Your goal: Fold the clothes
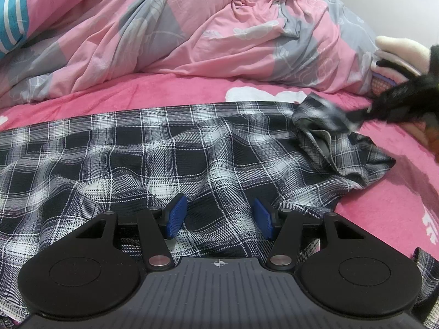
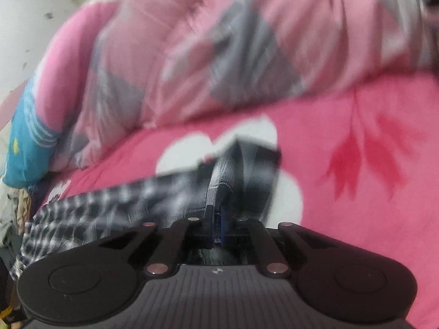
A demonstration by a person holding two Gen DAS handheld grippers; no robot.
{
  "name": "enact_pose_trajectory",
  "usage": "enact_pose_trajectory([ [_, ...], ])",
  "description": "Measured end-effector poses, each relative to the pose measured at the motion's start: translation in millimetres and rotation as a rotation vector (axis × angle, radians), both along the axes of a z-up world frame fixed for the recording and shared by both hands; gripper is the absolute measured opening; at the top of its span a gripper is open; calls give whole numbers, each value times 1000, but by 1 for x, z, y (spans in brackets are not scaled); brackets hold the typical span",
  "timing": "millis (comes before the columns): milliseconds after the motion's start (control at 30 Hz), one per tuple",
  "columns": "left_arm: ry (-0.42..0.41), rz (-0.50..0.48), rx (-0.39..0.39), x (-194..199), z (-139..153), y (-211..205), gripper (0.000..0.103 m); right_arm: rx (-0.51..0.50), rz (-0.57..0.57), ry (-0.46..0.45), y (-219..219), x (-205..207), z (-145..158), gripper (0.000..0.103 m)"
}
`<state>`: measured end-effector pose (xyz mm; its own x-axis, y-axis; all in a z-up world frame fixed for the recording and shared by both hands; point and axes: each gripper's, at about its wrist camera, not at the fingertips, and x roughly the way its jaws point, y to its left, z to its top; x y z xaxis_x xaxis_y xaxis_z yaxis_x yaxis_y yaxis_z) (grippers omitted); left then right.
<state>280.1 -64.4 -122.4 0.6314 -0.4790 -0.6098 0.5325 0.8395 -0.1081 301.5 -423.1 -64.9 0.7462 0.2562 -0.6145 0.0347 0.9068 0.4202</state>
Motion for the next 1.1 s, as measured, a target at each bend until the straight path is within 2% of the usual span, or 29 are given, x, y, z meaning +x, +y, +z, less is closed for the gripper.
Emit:
enact_pose_trajectory([
  [133,1,-1,-2,0,0,0,54,-129,-28,-73,-18,-4,42,3],
  [267,1,-2,-2,0,0,1,54,-444,-62,-89,-41,6,79,3],
  [333,1,-2,-2,0,0,1,54,-578,-61,-53,-54,19,88,3],
  [433,0,-2,-1,-1,-1,1,54,-732,-8,17,-66,38,82,3],
  [567,0,-2,-2,-1,-1,0,54,-805,59,100,-81,58,61,3],
  [700,1,-3,-1,-1,-2,0,54,-763,27,167,-98,66,36,4],
  [800,1,-3,-1,-1,-2,-1,54,-765,-109,196,-112,65,18,6],
  [867,1,-3,-2,-2,-3,-1,54,-680,-202,183,-125,52,18,6],
  [967,1,-3,-2,-1,-3,-1,54,-510,-298,114,-133,17,29,6],
  [1033,1,-4,-2,-1,-3,-1,54,-330,-315,40,-126,-22,40,9],
  [1100,1,-4,-2,-1,-3,0,54,-115,-328,-4,-117,-65,43,25],
])
